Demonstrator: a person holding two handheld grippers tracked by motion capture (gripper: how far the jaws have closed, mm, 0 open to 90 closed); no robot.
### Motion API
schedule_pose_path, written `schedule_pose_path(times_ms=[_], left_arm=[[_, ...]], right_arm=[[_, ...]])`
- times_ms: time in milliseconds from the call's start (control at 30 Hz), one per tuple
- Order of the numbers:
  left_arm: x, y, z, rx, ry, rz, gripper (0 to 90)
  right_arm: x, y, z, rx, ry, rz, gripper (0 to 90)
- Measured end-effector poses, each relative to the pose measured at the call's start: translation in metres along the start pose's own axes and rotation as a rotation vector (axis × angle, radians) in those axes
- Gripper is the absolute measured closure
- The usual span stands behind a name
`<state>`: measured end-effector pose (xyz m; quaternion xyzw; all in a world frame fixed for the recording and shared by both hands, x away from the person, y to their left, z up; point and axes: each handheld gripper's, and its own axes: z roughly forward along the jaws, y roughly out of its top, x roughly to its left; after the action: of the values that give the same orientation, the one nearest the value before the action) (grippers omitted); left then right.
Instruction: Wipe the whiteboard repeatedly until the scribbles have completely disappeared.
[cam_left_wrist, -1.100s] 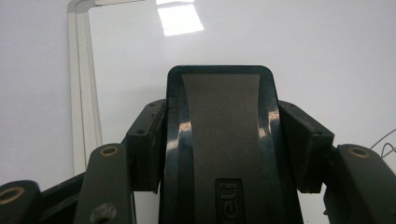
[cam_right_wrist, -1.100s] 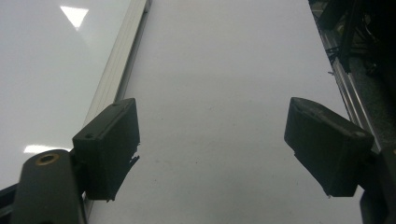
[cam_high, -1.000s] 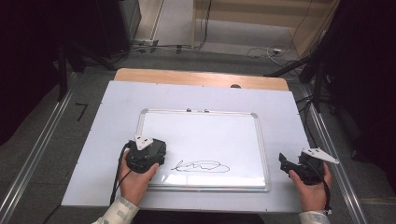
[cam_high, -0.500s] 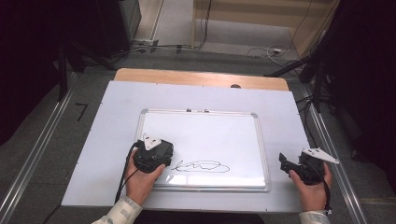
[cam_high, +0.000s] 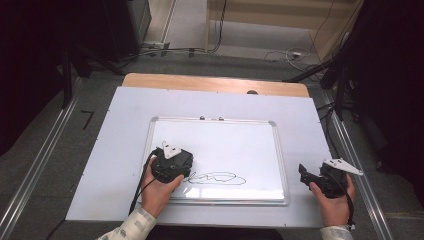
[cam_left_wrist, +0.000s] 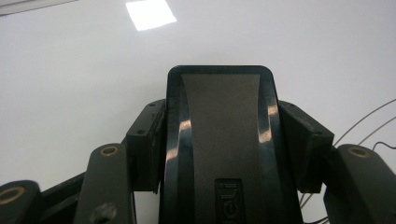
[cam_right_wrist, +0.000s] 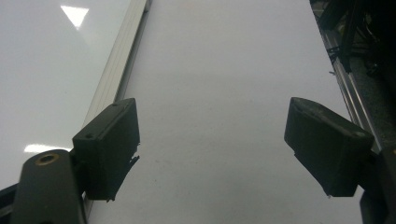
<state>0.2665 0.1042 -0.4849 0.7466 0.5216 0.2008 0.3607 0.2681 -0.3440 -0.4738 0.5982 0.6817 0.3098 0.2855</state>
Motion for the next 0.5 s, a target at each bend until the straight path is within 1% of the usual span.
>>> schedule_pose_path(times_ms=[167, 500], left_arm=[[-0.005, 0.003, 0.002, -0.007, -0.010, 0.009, 40.7], [-0.014, 0.005, 0.009, 0.008, -0.028, 0.039, 40.8]], right_arm=[[0.000, 0.000, 0.000, 0.002, 0.000, 0.001, 16.5], [0.000, 0.000, 0.000, 0.001, 0.002, 0.002, 16.5]])
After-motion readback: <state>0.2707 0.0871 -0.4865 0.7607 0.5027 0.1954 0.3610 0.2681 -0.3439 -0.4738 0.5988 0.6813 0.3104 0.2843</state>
